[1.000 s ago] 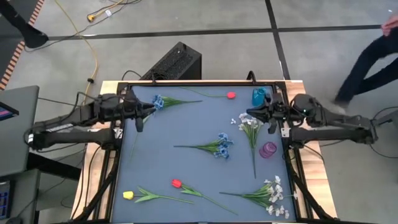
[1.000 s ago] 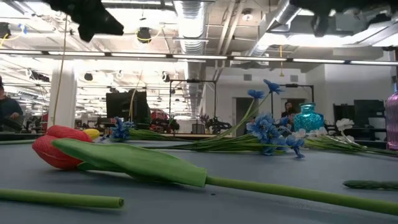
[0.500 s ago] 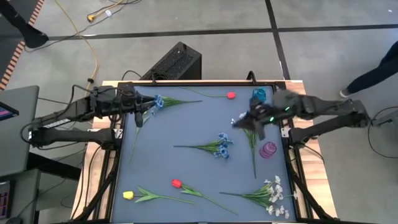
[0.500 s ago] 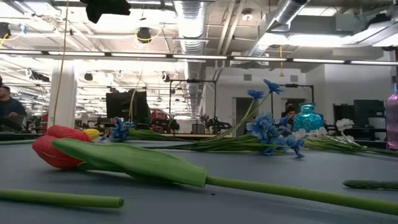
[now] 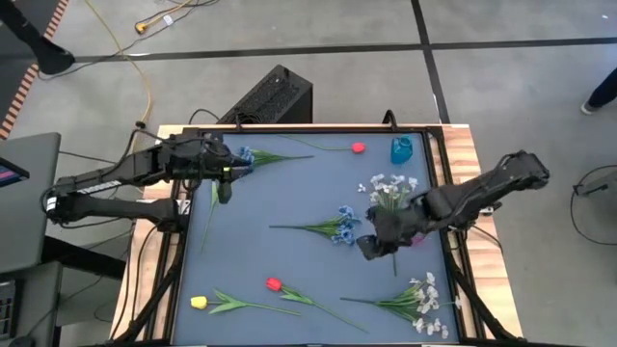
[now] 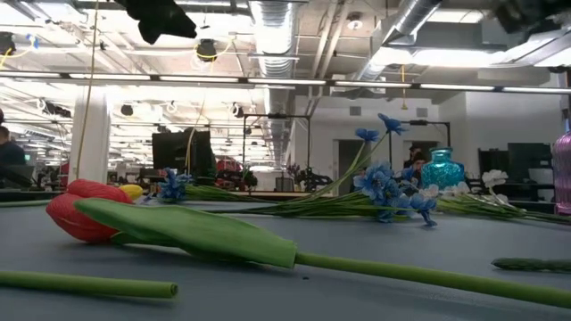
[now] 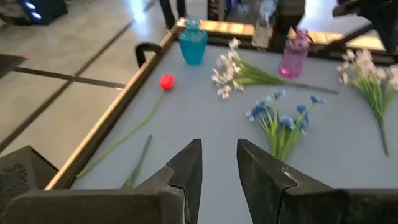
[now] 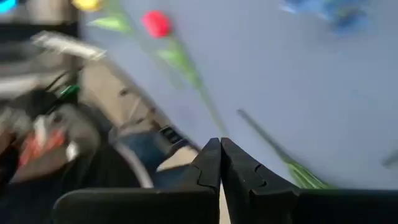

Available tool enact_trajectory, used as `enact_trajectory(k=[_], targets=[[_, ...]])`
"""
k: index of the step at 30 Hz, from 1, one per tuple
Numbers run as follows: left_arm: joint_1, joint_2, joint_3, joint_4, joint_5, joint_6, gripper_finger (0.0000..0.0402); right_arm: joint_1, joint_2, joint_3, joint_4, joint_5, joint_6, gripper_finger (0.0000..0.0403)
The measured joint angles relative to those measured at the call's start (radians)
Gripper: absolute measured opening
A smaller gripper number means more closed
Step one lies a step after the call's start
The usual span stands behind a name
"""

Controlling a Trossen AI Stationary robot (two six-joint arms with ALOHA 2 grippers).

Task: Sort flowers into vase by color
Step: Put the bottom white flowers into the blue vase

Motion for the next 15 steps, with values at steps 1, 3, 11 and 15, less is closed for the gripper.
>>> enact_trajectory(k=[1, 3, 11, 15], targets=[[0.000, 0.010, 0.000, 0.001, 0.007, 0.012, 0.0089, 0.020, 0.021, 0.000, -0.016, 0.001, 0.039, 0.0039], [0.000, 0.027, 0.000, -0.005, 0.000, 0.040, 0.0089, 0.062, 0.066, 0.000, -0.037, -0.004, 0.092, 0.0040], [0.000, 0.047, 0.000, -0.033, -0.026, 0.039, 0.0089, 0.169, 0.198, 0.000, -0.060, 0.000, 0.248, 0.0041], [0.000, 0.047, 0.000, -0.029, -0.038, 0.014, 0.0089, 0.221, 0.244, 0.000, -0.051, 0.012, 0.352, 0.0055]])
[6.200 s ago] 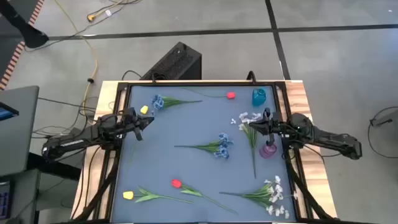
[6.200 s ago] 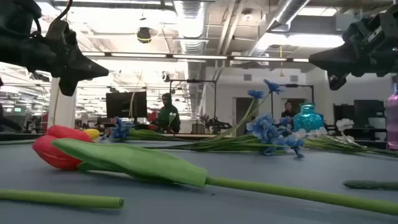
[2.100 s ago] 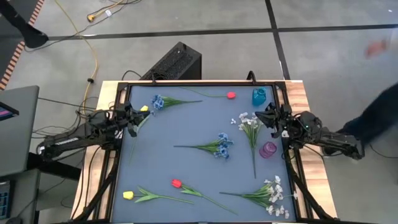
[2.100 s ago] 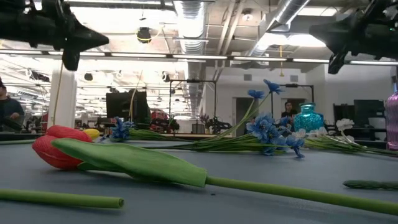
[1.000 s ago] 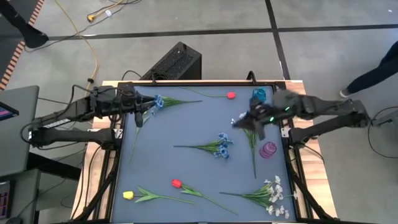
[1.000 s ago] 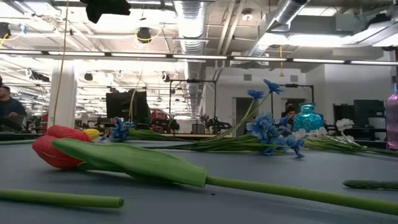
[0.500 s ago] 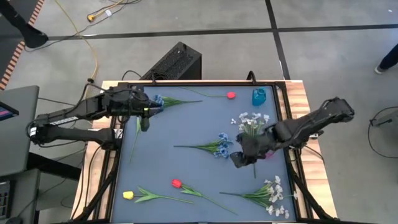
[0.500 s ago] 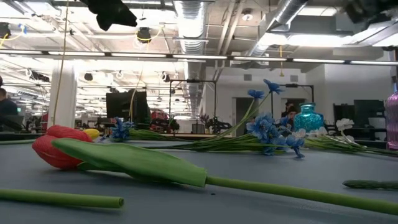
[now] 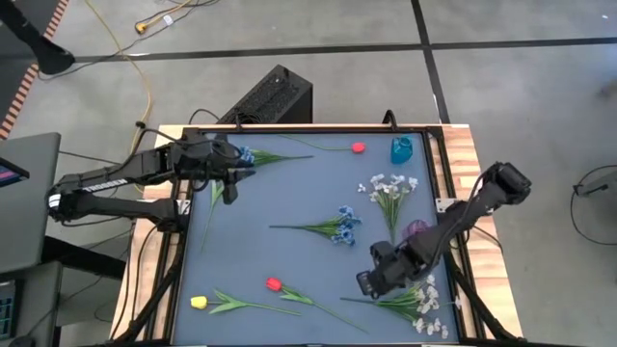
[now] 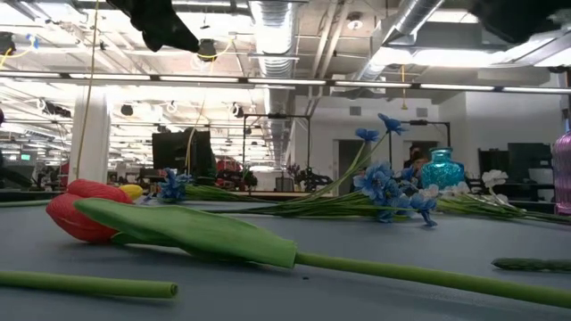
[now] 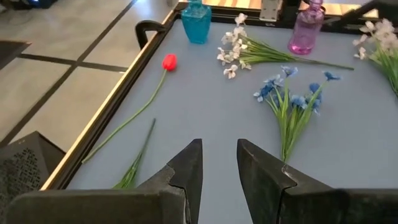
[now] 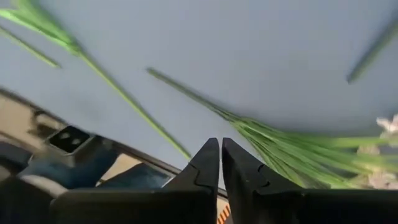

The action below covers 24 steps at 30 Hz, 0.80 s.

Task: Sort flowers into vase by color
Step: Put the bottom white flowers into the blue vase

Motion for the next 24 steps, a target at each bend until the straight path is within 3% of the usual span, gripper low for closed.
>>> enact_trajectory(k=[3, 14, 19, 24], targets=[[0.000, 0.000, 0.000, 0.000, -0.006, -0.019, 0.0089, 0.029, 0.021, 0.000, 0.021, -0.003, 0.004, 0.0076], [0.000, 0.000, 0.000, 0.005, -0.066, -0.037, 0.0089, 0.105, 0.104, 0.000, 0.062, 0.009, -0.443, 0.0178], [0.000, 0.000, 0.000, 0.005, -0.067, -0.040, 0.0089, 0.131, 0.192, 0.000, 0.070, -0.012, -0.597, 0.0200], [0.000, 0.000, 0.000, 0.005, -0.068, -0.042, 0.0089, 0.136, 0.260, 0.000, 0.069, -0.027, -0.652, 0.0202]])
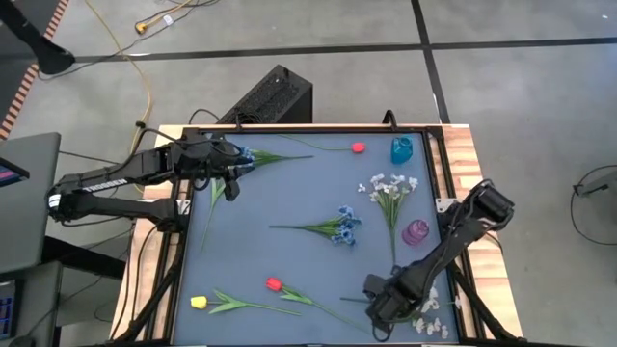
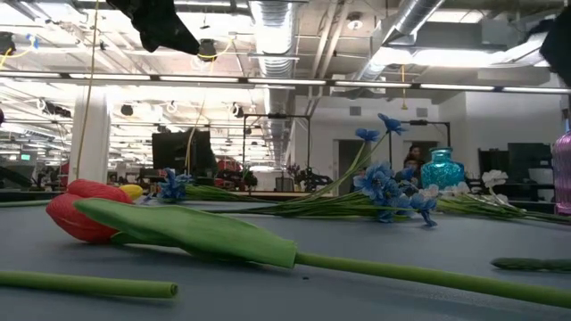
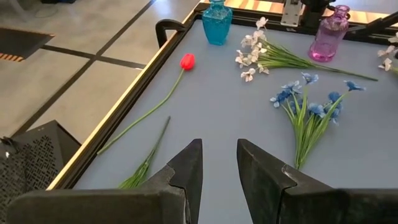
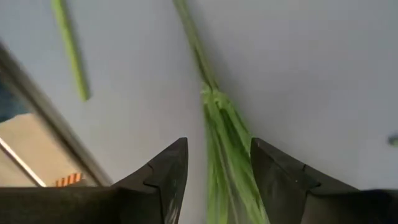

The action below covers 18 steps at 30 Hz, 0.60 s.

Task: Sort flowers into vase by color
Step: Put the bottom white flowers into the blue vase

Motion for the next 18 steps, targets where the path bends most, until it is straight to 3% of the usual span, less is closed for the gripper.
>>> enact_trajectory(k=[12, 18], targets=[[0.000, 0.000, 0.000, 0.000, -0.031, -0.033, 0.0089, 0.019, 0.085, 0.003, 0.026, 0.015, -0.028, 0.0191], [0.000, 0.000, 0.000, -0.012, -0.031, -0.034, 0.0089, 0.042, 0.080, 0.002, 0.007, 0.025, -0.029, 0.0121]])
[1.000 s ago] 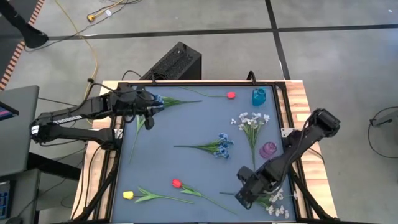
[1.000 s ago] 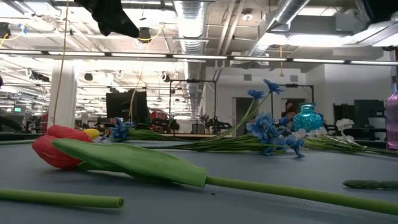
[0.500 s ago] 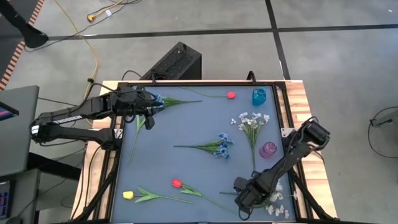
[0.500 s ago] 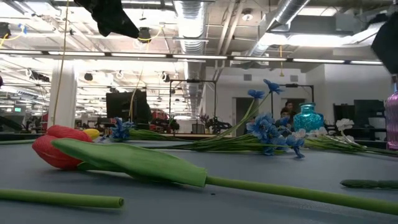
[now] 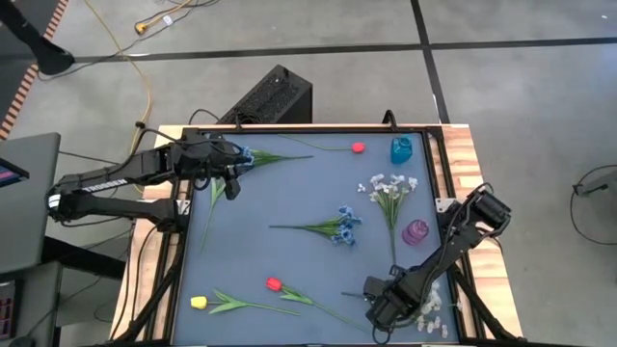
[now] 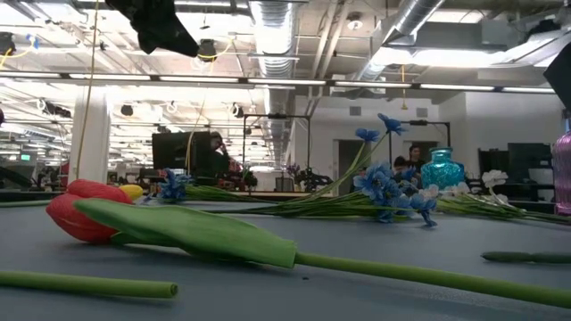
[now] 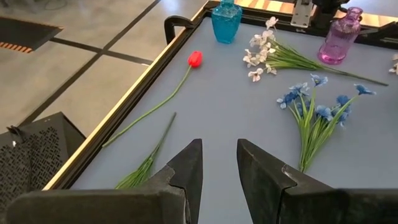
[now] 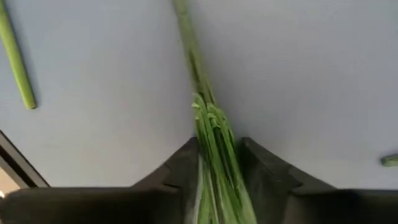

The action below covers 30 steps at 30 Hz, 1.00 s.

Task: Sort flowers into vase by color
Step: Put the bottom white flowers into the blue vase

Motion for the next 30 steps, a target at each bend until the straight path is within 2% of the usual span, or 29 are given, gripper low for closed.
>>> enact_trajectory(k=[5, 7, 12, 19, 22, 26, 30], targets=[[0.000, 0.000, 0.000, -0.004, -0.012, 0.000, 0.0089, 0.001, -0.034, -0.003, 0.003, -0.001, -0.001, 0.0043], [0.000, 0.000, 0.000, -0.004, -0.016, 0.000, 0.0089, -0.004, -0.052, -0.005, 0.001, -0.003, -0.009, 0.0029], [0.000, 0.000, 0.000, -0.003, -0.019, 0.000, 0.0089, -0.044, -0.136, -0.005, -0.001, 0.027, -0.051, 0.0029], [0.000, 0.000, 0.000, 0.004, -0.018, 0.001, 0.0089, -0.156, -0.283, -0.004, 0.034, 0.259, -0.186, 0.0042], [0.000, 0.000, 0.000, 0.004, -0.009, 0.008, 0.0089, -0.225, -0.345, -0.004, 0.086, 0.309, -0.254, 0.0040], [0.000, 0.000, 0.000, 0.011, 0.078, 0.005, 0.0089, -0.324, -0.419, -0.004, 0.190, 0.310, -0.323, 0.0039], [0.000, 0.000, 0.000, 0.030, 0.209, -0.047, 0.0089, -0.417, -0.479, -0.004, 0.333, 0.313, -0.473, 0.0039]])
